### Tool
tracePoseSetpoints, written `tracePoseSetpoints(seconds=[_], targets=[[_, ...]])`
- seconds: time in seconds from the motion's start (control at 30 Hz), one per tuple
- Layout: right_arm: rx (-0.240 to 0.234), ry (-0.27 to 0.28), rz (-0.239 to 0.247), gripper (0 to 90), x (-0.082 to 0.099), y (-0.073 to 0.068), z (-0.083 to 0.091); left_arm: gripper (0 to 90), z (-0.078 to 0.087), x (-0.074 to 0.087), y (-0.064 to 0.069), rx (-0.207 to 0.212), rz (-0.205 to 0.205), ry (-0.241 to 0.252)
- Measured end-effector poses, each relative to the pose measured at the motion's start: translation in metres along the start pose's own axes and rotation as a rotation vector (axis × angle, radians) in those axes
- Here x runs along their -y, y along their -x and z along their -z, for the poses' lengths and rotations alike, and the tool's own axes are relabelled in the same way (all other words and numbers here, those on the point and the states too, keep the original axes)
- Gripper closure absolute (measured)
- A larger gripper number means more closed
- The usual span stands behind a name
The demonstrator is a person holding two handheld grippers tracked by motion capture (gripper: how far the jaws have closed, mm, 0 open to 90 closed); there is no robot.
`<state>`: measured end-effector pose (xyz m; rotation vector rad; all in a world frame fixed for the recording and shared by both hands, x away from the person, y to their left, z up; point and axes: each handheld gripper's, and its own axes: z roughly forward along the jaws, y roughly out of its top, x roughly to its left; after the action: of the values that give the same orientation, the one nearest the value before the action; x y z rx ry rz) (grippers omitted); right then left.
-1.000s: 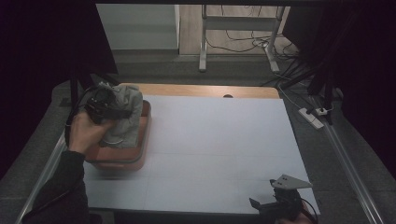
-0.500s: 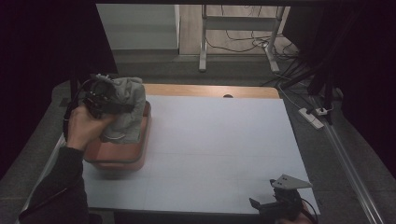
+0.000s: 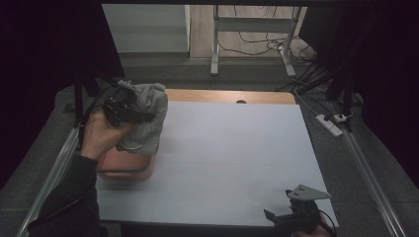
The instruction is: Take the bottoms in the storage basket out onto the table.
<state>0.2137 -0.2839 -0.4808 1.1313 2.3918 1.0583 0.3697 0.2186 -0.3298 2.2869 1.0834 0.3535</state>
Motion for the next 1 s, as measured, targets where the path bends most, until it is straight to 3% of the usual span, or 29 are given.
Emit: tracePoseSetpoints(seconds=[0.6,1.0], targets=[[-0.004,0.002,0.002,0.0,0.0,0.001,0.001,56.3,-0.024,-0.023,0.032,0.055,-0.079,-0.01],[-0.009,0.009,0.001,0.0,0.001,0.001,0.001,56.3,-0.049,-0.039,0.056,0.108,-0.139,-0.024]])
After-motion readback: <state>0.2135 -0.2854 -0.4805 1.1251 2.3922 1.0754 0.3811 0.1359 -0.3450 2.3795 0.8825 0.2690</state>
